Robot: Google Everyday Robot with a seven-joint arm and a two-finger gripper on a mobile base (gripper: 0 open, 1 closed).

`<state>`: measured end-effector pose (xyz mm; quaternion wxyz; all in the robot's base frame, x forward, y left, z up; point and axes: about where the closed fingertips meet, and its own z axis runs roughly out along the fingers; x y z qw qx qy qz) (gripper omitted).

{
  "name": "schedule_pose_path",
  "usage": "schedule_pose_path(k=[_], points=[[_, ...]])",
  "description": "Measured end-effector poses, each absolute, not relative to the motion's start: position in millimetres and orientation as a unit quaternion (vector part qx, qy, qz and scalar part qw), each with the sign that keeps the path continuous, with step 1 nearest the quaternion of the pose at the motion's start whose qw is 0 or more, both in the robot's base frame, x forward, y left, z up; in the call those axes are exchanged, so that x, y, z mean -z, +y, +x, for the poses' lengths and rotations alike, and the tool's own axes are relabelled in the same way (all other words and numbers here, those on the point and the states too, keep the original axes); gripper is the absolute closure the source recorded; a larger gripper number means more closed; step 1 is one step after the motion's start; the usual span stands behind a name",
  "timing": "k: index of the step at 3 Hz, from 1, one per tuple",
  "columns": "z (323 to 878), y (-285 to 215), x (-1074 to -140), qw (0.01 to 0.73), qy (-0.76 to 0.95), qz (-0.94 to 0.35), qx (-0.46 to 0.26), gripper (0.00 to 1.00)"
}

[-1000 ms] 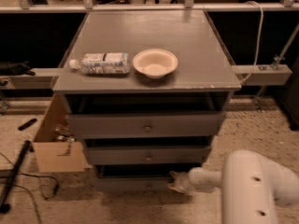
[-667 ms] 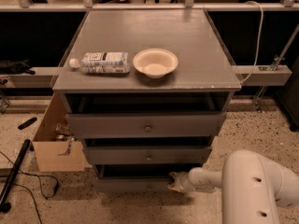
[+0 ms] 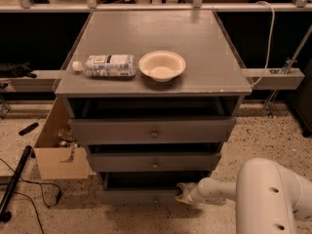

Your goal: Open bottom drawer

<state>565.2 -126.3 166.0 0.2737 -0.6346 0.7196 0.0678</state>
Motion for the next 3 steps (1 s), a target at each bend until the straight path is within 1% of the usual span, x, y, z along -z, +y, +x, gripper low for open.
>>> schedule_pose_path(k=[3], points=[[565.1,-126.2,-166.0,0.274,0.720,-0.635,-0.068,0.12]])
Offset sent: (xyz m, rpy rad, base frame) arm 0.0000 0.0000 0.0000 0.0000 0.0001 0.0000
